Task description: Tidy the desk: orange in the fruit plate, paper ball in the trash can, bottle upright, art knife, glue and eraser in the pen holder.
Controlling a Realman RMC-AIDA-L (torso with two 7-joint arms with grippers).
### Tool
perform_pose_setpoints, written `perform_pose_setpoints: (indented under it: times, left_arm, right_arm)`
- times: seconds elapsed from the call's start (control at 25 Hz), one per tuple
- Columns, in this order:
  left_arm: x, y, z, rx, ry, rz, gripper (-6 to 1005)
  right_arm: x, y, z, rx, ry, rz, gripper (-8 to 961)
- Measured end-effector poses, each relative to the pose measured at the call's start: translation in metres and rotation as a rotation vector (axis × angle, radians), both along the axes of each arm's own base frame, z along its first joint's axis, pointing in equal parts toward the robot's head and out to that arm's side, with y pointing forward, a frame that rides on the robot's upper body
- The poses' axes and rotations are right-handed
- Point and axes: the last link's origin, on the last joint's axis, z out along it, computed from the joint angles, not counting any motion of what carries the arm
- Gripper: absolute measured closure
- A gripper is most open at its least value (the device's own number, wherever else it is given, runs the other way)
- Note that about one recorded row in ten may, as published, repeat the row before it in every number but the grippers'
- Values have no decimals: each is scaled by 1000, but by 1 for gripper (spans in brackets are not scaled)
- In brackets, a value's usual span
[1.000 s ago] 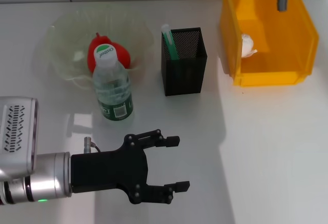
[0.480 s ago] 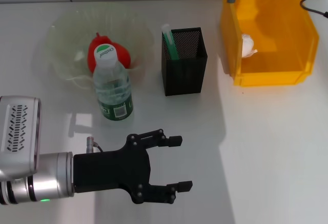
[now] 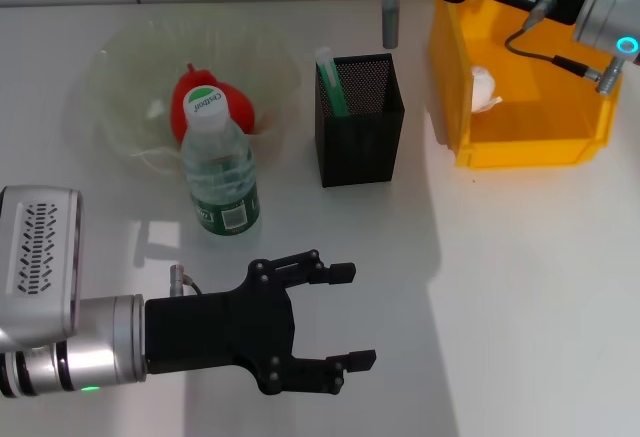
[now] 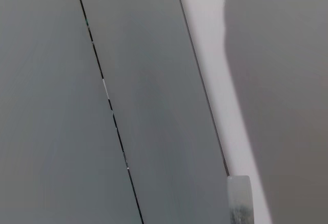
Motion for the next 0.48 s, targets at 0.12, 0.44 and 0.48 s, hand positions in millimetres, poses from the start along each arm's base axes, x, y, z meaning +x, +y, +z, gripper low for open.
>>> perform_pose_setpoints:
  times: [0.12,0.44,0.48]
  left_arm:
    - [0,0,0,0,0,0,157]
    - [1,2,0,1,1,-4,157]
    - [1,2,0,2,1,-4,157]
  right_arm:
    - [3,2,-11,2,-25,-8,776]
    - [3,3,-32,-9,-97,2,755]
    - [3,2,-34,-16,-106,10,752]
